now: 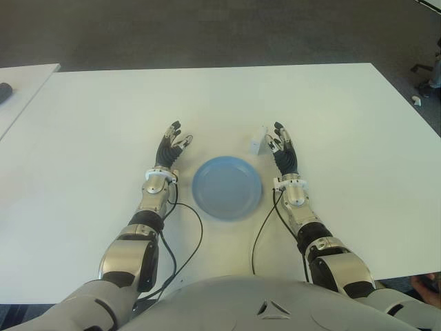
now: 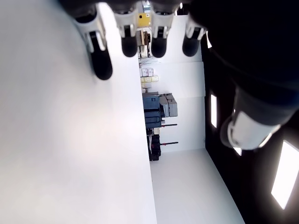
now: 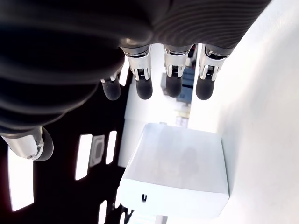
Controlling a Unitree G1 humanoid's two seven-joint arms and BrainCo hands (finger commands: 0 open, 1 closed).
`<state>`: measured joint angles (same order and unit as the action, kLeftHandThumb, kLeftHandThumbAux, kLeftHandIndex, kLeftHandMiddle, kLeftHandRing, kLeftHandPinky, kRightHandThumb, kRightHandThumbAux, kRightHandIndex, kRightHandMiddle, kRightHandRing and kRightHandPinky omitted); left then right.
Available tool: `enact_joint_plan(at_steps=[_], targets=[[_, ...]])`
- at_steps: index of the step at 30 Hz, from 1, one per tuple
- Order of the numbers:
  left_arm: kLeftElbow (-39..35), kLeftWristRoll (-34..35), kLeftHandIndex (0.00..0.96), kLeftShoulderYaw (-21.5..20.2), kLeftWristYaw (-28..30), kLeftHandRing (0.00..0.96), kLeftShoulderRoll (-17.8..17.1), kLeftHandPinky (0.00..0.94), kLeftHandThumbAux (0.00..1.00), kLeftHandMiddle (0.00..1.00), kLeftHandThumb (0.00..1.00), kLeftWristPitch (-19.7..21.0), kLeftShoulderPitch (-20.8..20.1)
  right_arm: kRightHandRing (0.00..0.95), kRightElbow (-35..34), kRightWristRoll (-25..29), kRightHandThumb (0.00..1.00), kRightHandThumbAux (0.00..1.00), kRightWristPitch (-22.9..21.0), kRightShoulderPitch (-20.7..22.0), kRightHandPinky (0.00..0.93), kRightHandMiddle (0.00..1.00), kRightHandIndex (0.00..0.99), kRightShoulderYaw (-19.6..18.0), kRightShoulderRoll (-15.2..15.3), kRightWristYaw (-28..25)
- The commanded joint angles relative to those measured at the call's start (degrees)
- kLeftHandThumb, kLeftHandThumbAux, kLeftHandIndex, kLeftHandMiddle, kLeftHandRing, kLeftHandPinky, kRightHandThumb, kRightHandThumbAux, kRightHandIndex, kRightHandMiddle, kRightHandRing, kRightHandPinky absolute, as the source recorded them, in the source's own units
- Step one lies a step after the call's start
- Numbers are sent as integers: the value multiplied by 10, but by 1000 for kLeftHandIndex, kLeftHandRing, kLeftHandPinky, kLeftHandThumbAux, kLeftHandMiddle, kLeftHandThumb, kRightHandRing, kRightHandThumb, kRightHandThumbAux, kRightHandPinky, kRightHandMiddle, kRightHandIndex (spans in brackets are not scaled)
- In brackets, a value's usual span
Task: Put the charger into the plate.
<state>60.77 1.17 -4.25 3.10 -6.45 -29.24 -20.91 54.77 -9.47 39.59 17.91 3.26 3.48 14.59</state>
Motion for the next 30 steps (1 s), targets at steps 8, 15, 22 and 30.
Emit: enact_joint_plan(at_steps=[8, 15, 22, 30], targets=[[54, -7, 0, 8, 16, 0, 16, 16, 641, 0, 177, 62, 65, 0, 32, -5, 331, 336, -17, -54, 44, 0, 0, -9, 8, 21], [54, -8, 0, 8, 15, 0, 17, 16, 641, 0, 177, 62, 65, 0, 13, -39, 393, 309, -12, -28, 38, 0, 0, -8, 20, 84], [54, -8, 0, 8, 14, 0, 18, 15, 635, 0, 177, 62, 67, 0, 1, -113, 418, 279, -16, -13, 7, 0, 0, 20, 33, 173], [54, -8, 0, 9, 15, 0, 19, 12, 631, 0, 175, 61, 67, 0, -16, -183, 410, 198, -67, 12, 0, 0, 0, 66, 59, 198]])
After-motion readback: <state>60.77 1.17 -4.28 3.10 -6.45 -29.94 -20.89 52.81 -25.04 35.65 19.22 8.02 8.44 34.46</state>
